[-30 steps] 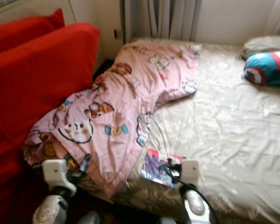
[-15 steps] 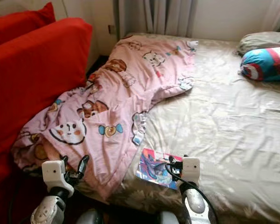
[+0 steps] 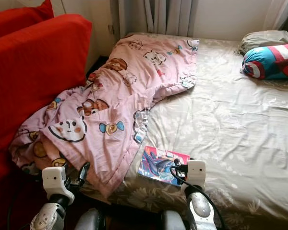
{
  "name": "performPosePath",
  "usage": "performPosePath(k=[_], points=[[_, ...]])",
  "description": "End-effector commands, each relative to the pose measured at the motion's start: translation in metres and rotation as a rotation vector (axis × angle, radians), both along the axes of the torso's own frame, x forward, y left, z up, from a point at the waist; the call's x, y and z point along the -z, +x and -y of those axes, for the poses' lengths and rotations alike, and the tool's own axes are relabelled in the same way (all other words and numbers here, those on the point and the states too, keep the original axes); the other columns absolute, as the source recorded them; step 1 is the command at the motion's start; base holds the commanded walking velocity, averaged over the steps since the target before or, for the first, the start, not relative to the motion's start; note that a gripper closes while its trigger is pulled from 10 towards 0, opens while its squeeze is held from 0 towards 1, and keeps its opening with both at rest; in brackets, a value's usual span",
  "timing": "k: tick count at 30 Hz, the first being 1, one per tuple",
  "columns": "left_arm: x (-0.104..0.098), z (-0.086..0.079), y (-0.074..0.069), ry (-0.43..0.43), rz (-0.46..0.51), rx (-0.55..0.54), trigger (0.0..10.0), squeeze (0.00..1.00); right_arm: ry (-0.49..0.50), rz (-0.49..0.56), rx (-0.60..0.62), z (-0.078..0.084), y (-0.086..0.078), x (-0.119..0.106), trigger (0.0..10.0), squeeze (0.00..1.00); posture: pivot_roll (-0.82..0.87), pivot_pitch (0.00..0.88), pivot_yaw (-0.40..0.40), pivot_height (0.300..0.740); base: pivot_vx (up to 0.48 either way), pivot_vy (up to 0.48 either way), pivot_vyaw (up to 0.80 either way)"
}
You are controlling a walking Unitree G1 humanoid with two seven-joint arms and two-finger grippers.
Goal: Clean up the room
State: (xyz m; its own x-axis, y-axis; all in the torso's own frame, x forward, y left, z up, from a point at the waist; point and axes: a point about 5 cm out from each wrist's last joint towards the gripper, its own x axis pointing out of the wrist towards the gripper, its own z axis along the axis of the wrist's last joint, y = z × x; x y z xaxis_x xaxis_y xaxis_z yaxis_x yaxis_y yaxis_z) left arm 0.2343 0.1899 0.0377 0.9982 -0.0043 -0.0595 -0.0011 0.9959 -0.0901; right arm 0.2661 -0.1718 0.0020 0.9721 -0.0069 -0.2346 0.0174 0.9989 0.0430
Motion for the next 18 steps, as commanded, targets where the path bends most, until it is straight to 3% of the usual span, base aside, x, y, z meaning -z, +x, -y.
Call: performPosePath(k=[1, 18], points=[[0.0041, 0.0005, 0.0006, 0.001, -0.016, 0.004, 10.0, 0.00, -0.001, -0.020, 0.009, 0.0011, -0.0006, 0.0026, 10.0, 0.00, -0.06, 0.123, -0.010, 0.622, 0.000, 0.000, 0.00], [0.0109, 0.0001, 0.0011, 0.000, -0.031, 0.017, 10.0, 0.00, 0.011, -0.014, -0.007, -0.0031, 0.0011, 0.0017, 10.0, 0.00, -0.05, 0.123, -0.009, 0.607, 0.000, 0.000, 0.00]])
